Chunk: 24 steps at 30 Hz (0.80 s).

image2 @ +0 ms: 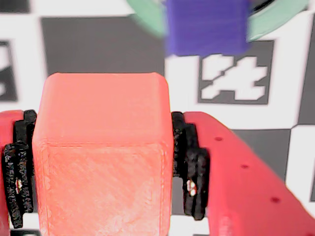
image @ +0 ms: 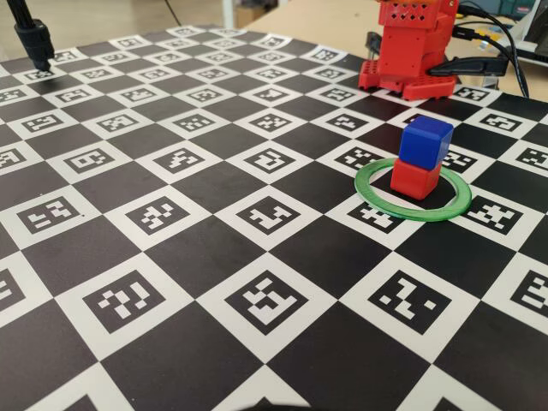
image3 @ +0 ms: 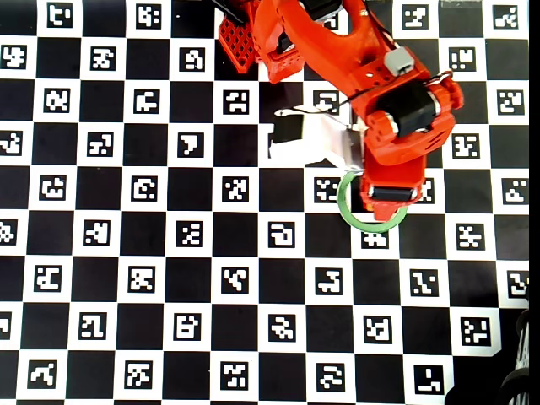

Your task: Grab the red cube then put it in the green circle then put the blue cube on top and finally the orange cube on top

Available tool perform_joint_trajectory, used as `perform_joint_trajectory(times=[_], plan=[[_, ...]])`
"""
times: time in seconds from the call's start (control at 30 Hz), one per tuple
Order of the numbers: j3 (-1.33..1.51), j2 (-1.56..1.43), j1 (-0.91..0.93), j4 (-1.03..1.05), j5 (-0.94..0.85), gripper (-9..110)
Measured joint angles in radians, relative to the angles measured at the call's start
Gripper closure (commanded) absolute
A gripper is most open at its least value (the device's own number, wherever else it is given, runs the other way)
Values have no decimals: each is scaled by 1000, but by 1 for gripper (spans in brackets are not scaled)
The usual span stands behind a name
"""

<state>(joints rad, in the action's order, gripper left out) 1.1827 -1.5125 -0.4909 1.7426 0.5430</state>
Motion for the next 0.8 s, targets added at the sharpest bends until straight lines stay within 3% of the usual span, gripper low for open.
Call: perform_joint_trajectory(times=[0.8], plan=[[196,28,-100,-198,52,93]])
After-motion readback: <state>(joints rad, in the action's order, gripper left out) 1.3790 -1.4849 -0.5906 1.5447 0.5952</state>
